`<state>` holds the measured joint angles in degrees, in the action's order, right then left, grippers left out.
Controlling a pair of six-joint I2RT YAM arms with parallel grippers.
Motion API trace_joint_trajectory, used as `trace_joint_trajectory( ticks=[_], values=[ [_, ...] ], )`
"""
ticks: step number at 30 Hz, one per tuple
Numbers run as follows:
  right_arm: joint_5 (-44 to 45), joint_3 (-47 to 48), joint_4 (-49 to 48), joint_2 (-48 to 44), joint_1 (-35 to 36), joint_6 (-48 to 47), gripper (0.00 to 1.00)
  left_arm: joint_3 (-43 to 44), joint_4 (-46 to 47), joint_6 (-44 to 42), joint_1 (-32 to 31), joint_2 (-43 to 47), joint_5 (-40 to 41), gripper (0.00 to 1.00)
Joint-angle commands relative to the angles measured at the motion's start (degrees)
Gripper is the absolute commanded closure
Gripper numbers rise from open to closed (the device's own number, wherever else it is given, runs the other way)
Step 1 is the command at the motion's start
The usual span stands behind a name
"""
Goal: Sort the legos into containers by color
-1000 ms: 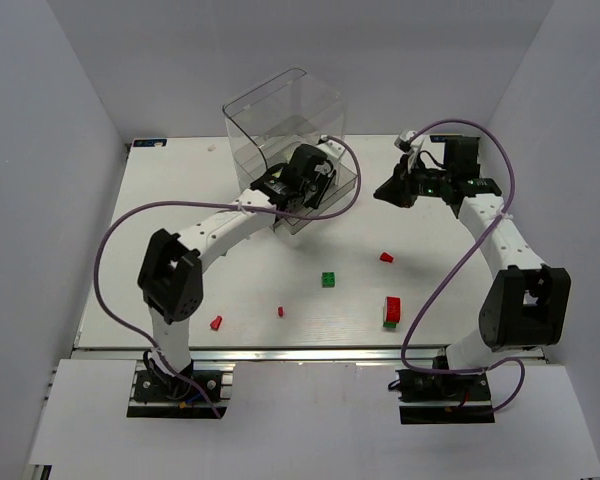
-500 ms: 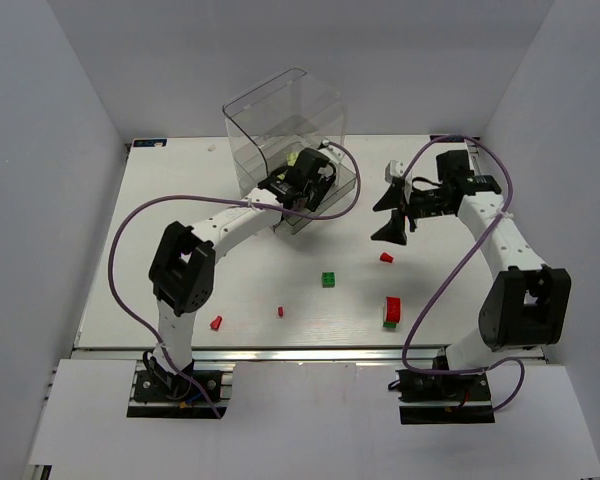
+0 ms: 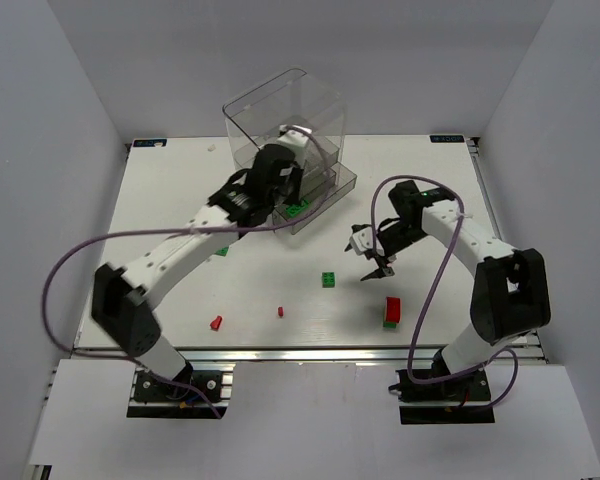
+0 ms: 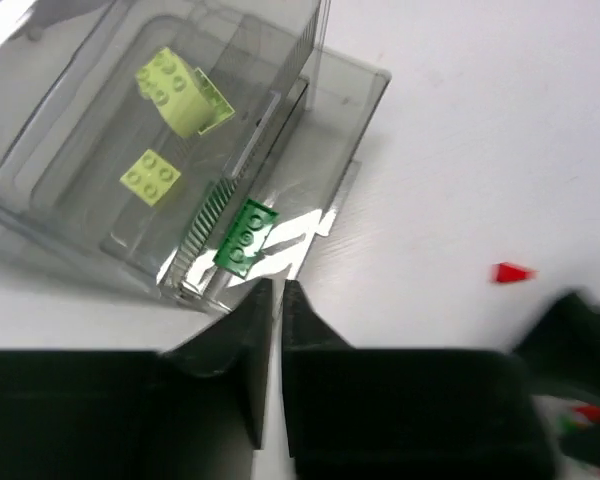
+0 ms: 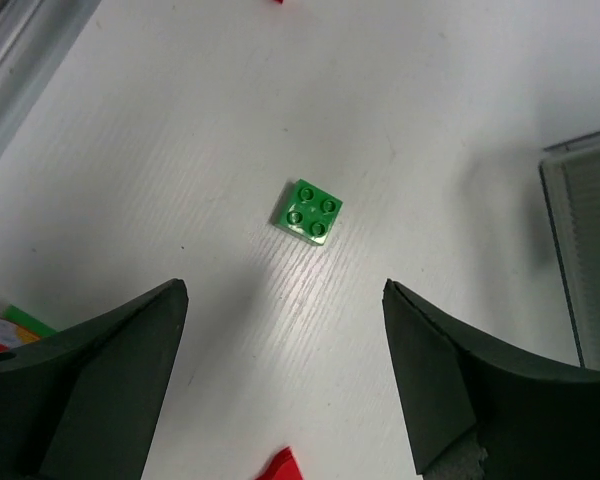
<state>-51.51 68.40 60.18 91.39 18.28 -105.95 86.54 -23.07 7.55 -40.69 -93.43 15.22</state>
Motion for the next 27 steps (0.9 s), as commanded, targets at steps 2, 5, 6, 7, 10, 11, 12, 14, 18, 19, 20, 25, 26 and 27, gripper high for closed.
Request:
trace_joint_trajectory(
  ticks=[2, 5, 6, 7, 10, 11, 12, 14, 18, 19, 20, 25, 26, 27],
  values=[
    [6.67, 2.52, 1.07, 4.40, 3.51, -20.92, 0.16, -9.43, -0.13, 13.79, 0.26, 16.76, -1.08, 0.68],
    [10.18, 5.16, 1.17, 8.35, 6.14, -24.81, 0.16, -16.46, -3.28, 20.64, 0.26, 24.92, 2.69, 0.35],
    [11.42, 5.77, 0.73, 10.19, 6.93, -25.44, 0.16, -17.97, -4.43, 24.58, 0.26, 26.44, 5.23, 0.30],
    [13.60, 6.13, -0.32, 10.99, 7.46, -26.05, 0.16, -19.64, -5.31, 26.10, 0.26, 27.76, 6.30, 0.26],
    [17.65, 8.85, -0.51, 14.59, 9.57, -29.04, 0.15, -25.01, -8.13, 33.65, 0.26, 33.03, 9.47, 0.22],
    [18.45, 10.51, -0.51, 15.38, 9.93, -29.48, 0.15, -26.32, -8.39, 35.24, 0.26, 34.18, 9.82, 0.21],
    [19.85, 11.13, -0.68, 16.61, 11.15, -30.27, 0.15, -28.77, -8.48, 37.95, 0.26, 36.63, 10.35, 0.21],
    [21.09, 12.01, -1.82, 17.67, 12.47, -30.54, 0.15, -30.98, -8.31, 41.47, 0.26, 39.01, 11.49, 0.21],
    [24.95, 13.95, -2.27, 20.39, 14.67, -32.12, 0.15, -35.03, -8.74, 44.65, 0.26, 43.93, 12.11, 0.21],
    [25.40, 14.21, -2.18, 20.84, 15.37, -33.08, 0.15, -35.65, -9.01, 44.92, 0.26, 44.21, 12.20, 0.21],
    [25.92, 14.39, -2.09, 21.10, 15.64, -33.61, 0.16, -35.74, -10.05, 45.35, 0.26, 44.47, 12.37, 0.21],
    [27.51, 13.78, -1.47, 21.81, 17.22, -36.95, 0.16, -36.88, -11.65, 46.59, 0.26, 45.79, 12.99, 0.20],
    [27.60, 13.86, -1.39, 21.81, 17.40, -37.65, 0.16, -37.06, -11.56, 47.11, 0.26, 46.05, 13.16, 0.20],
    [27.77, 13.78, -1.47, 21.98, 17.75, -37.92, 0.17, -37.50, -11.56, 47.46, 0.26, 46.32, 13.25, 0.20]
  ],
)
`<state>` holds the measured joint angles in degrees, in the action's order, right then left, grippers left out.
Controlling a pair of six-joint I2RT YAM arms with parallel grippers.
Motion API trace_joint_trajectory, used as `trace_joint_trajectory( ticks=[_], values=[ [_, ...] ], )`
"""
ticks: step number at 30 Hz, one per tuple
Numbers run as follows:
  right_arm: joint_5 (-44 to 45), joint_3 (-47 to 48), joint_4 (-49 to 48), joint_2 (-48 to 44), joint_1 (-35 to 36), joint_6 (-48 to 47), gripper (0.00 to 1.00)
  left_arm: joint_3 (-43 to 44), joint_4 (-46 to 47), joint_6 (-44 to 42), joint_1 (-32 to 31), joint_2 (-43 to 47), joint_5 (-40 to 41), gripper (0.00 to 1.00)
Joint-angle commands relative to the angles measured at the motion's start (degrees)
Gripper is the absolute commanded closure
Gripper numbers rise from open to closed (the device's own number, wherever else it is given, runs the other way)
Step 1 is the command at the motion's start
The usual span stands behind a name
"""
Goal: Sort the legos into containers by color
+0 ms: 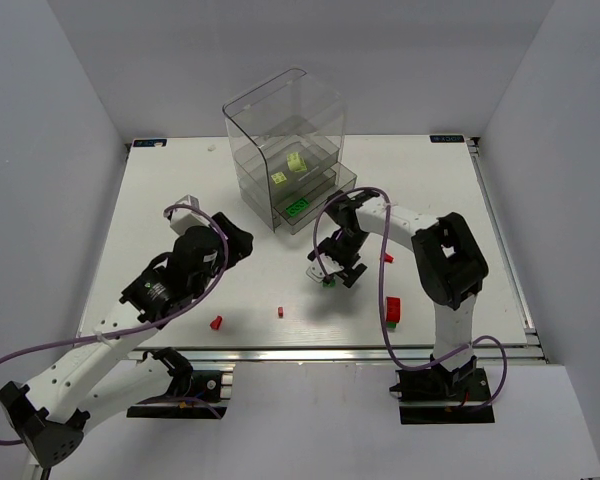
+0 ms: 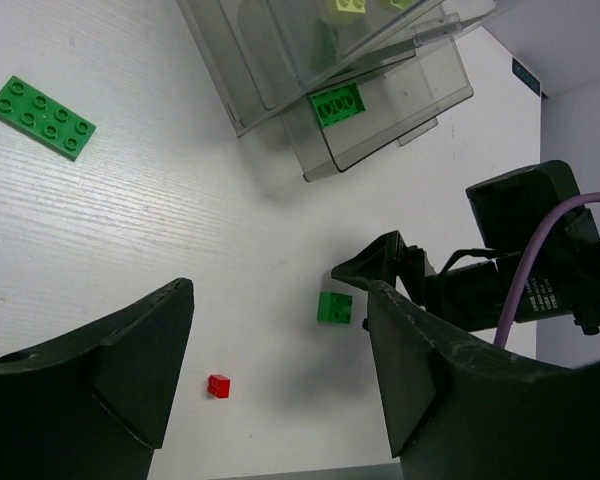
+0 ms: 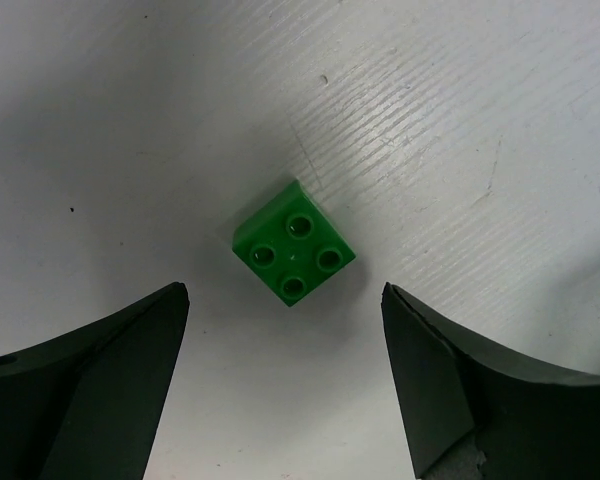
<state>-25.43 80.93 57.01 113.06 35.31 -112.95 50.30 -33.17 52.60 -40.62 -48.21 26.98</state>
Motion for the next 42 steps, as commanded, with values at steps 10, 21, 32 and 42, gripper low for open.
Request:
trace_joint_trajectory(
  ticks=[10, 21, 32, 42],
  values=[
    [2.14, 3.62, 2.58, 2.34, 3.80, -32.34, 0.23, -3.98, -0.58, 5.06, 0.19, 2.41, 0.62, 0.20],
    [3.37, 3.36, 3.54, 2.70, 4.24, -28.91, 0.54, -7.23, -1.37, 7.95, 0.19, 5.75, 0.88, 0.20],
    [-1.97, 4.67, 0.38, -0.20, 3.10, -8.65, 0.89, -11.28, -1.64, 12.09, 0.19, 7.16, 2.02, 0.18],
    [-5.69, 11.45, -10.86, -6.61, -2.43, 40.59, 0.99, -9.18, -1.11, 13.77, 1.94, -3.36, 7.65, 0.12]
  ],
)
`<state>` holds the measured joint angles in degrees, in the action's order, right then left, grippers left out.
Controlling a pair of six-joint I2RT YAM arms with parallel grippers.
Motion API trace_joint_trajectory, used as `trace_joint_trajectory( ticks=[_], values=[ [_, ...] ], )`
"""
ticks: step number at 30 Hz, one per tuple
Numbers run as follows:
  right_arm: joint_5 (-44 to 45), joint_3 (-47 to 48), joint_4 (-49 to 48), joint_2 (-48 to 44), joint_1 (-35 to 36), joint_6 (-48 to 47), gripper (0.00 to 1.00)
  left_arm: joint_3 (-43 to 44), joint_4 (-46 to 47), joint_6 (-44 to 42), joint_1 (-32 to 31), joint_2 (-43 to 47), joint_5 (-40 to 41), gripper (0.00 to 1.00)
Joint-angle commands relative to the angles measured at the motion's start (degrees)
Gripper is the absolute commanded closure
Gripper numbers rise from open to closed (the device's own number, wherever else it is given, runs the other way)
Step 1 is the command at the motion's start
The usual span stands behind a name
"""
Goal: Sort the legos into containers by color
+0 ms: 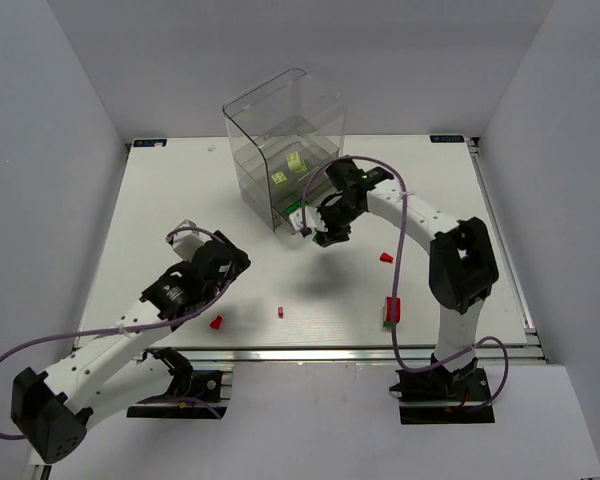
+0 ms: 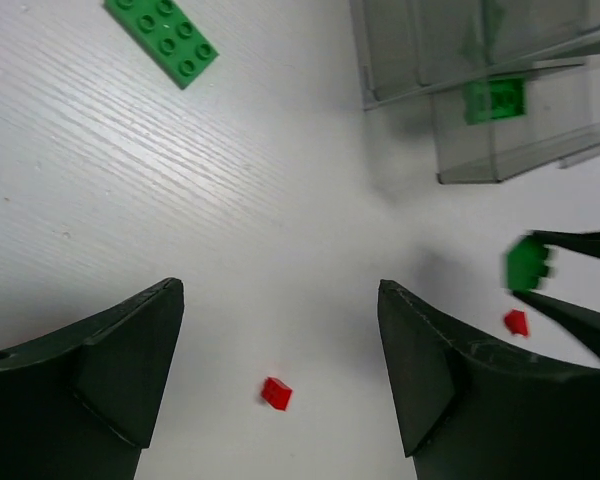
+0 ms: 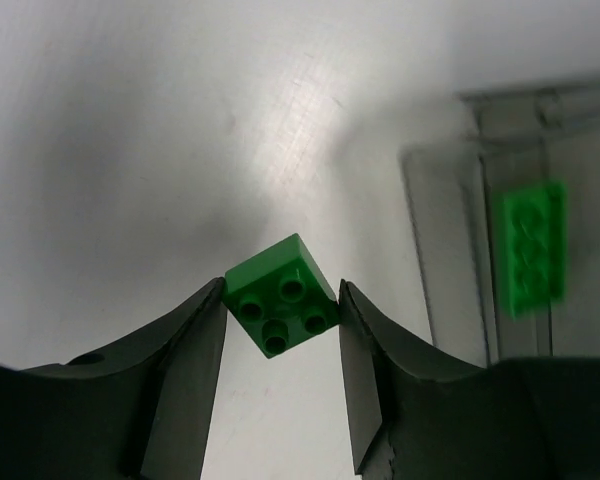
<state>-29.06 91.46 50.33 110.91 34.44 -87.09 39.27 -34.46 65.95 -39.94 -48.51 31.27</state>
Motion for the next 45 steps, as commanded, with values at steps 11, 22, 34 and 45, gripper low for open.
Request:
trace_joint_trajectory(
  ticks=[11, 22, 34, 45],
  values=[
    [0.75, 7.94, -15.34, -4.48, -5.52, 39.08, 0.99, 7.66, 5.62, -11.72, 10.76, -18.28, -4.10, 0.05],
    [6.91, 15.41, -21.32, 4.66, -5.52, 49.03, 0.87, 10.74, 11.52, -11.82, 19.29, -25.05, -13.95, 0.03],
    [7.18, 12.52, -25.54, 5.28, -5.87, 55.62, 0.31, 12.06, 14.50, -8.47, 24.03, -29.18, -19.66, 0.03],
    [-1.17, 1.02, -27.99, -7.35, -11.05, 64.21, 0.55, 15.75, 9.42, -5.22, 25.09, -35.68, -17.91, 0.18]
  ],
)
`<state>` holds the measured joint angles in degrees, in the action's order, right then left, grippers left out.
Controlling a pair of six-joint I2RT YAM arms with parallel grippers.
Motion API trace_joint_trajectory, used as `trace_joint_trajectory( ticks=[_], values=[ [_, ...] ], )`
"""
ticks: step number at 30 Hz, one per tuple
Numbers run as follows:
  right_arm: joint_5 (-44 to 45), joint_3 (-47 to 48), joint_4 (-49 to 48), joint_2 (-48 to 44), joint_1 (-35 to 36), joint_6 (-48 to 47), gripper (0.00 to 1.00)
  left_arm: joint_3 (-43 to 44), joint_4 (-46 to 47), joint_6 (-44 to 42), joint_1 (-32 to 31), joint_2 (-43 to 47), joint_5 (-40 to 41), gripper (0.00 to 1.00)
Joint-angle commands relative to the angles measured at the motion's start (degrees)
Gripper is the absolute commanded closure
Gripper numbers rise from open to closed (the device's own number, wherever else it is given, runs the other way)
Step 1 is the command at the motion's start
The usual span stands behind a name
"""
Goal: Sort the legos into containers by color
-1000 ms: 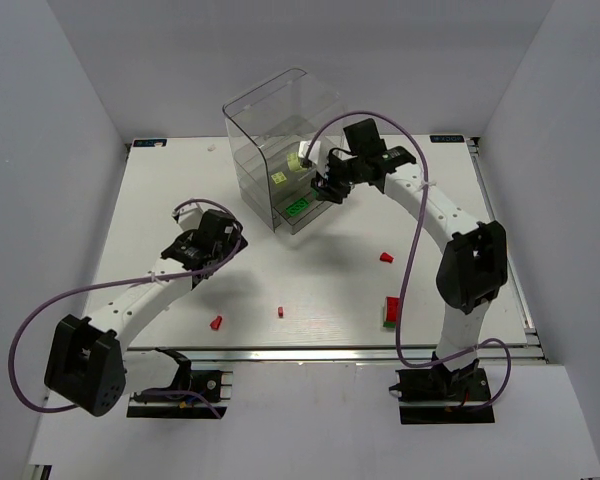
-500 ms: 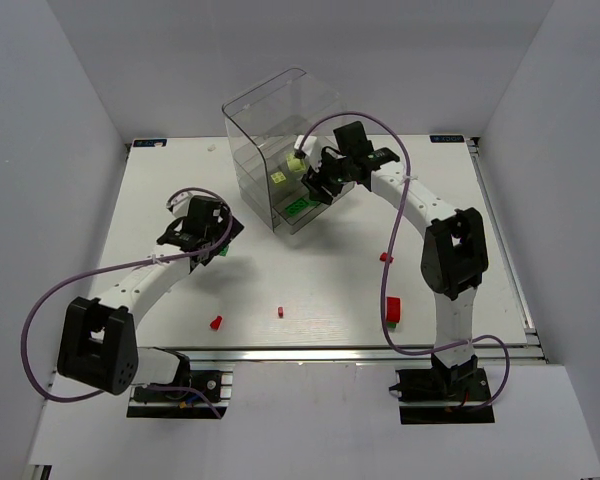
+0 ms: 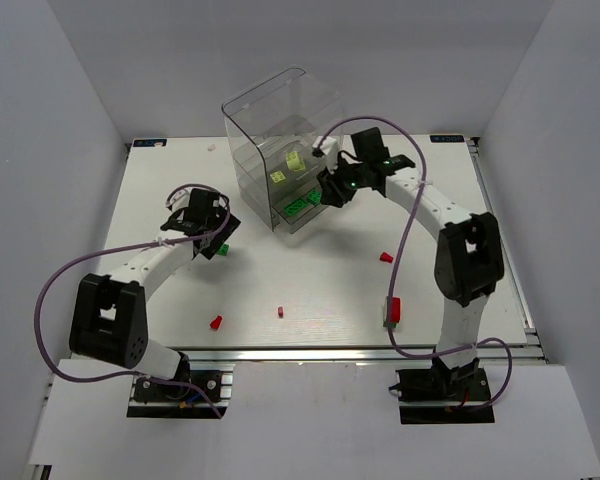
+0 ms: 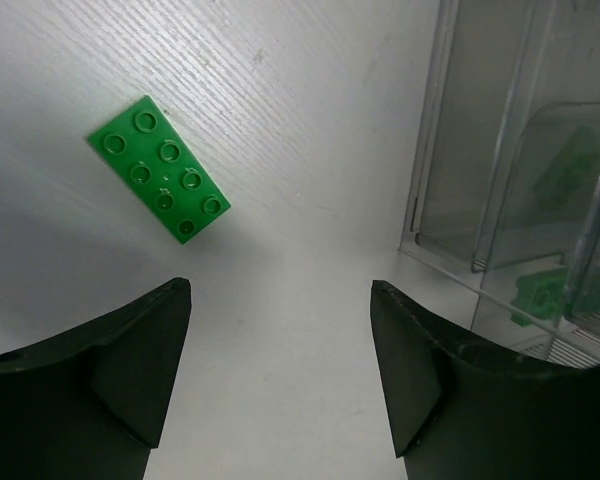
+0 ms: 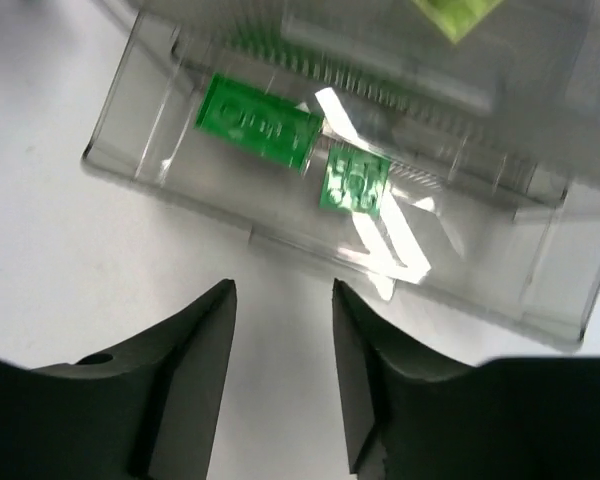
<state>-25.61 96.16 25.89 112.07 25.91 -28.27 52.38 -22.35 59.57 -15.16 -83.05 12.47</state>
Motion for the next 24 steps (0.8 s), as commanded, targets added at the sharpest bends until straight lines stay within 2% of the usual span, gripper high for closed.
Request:
trace_joint_trajectory(
  ticks=[1, 2, 3, 6, 17, 24],
  values=[
    [-6.46, -5.26, -4.44, -9.93, -3.66, 6.29, 0.50, 3.34, -3.57, 1.16, 0.30, -2.11, 1.06, 0.18],
    [-6.65, -7.54, -4.79, -10.99, -4.28, 6.82, 0.41, 4.04, -4.54, 1.07, 0.83, -3.16, 1.41, 0.18],
    [-6.48, -8.09, -4.36, -12.82, -5.51, 7.52, 0.26, 6.13, -7.16, 1.16, 0.83, -5.44, 1.77, 0.18],
    [-8.23, -9.58, -3.39, -15.38, -7.36, 7.97, 0.13, 9.39, -10.60, 0.99, 0.83, -8.27, 2.65, 0.17],
    [-11.48, -16.18, -6.38, -19.70, -14.92, 13.68, 0.11, 17.23, -18.87, 0.63, 0.83, -18.90, 6.16, 0.14],
    [-11.13, -18.55, -6.99, -21.19, -17.38, 14.39, 0.12, 16.97, -19.13, 1.51, 1.36, -21.28, 5.46, 0.19]
  ],
)
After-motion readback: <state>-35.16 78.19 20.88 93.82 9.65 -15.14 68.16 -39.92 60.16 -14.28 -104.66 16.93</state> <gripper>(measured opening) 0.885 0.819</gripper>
